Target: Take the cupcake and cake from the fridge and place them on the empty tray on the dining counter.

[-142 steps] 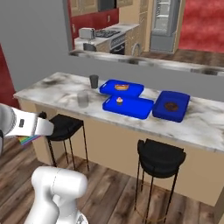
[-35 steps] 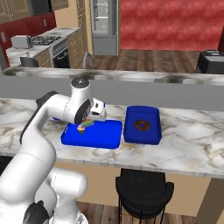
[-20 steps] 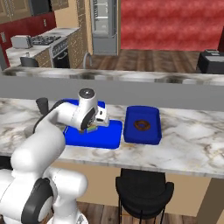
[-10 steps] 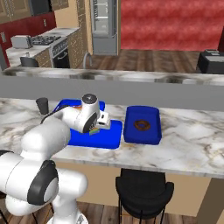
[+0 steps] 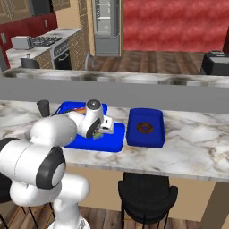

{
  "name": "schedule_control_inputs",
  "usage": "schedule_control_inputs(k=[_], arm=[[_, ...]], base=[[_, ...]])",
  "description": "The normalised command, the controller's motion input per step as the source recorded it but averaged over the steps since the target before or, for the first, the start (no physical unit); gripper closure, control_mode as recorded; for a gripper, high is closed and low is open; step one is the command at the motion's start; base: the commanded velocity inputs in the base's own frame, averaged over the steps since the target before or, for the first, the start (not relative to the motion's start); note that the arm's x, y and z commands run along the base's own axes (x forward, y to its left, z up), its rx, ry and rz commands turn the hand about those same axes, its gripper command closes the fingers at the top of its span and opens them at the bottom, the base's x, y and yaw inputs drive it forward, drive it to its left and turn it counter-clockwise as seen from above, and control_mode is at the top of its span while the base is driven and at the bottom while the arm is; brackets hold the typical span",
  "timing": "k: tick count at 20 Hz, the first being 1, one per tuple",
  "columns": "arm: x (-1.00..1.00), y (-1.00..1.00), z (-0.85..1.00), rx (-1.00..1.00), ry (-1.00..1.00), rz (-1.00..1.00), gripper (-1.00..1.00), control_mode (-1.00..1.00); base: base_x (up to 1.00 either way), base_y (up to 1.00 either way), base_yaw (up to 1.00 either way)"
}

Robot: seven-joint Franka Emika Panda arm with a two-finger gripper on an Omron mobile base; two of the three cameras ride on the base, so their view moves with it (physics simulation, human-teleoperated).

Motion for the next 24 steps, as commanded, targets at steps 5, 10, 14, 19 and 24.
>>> schedule_control_inputs(k=[5,10,14,19,24], arm=[[0.25,0.00,-0.21,0.00,0.00,0.00,1.00,-1.00],[0.25,0.00,-0.18,0.00,0.00,0.00,1.00,-1.00],[0.23,0.00,-0.16,0.00,0.00,0.00,1.00,-1.00],[0.21,0.00,-0.19,0.00,0.01,0.00,1.00,-1.00],[0.12,0.00,-0.24,0.00,0.02,0.00,1.00,-1.00]], base=[[0.00,0.00,0.00],[0.00,0.00,0.00],[0.00,0.00,0.00],[0.00,0.00,0.00],[0.00,0.00,0.00]])
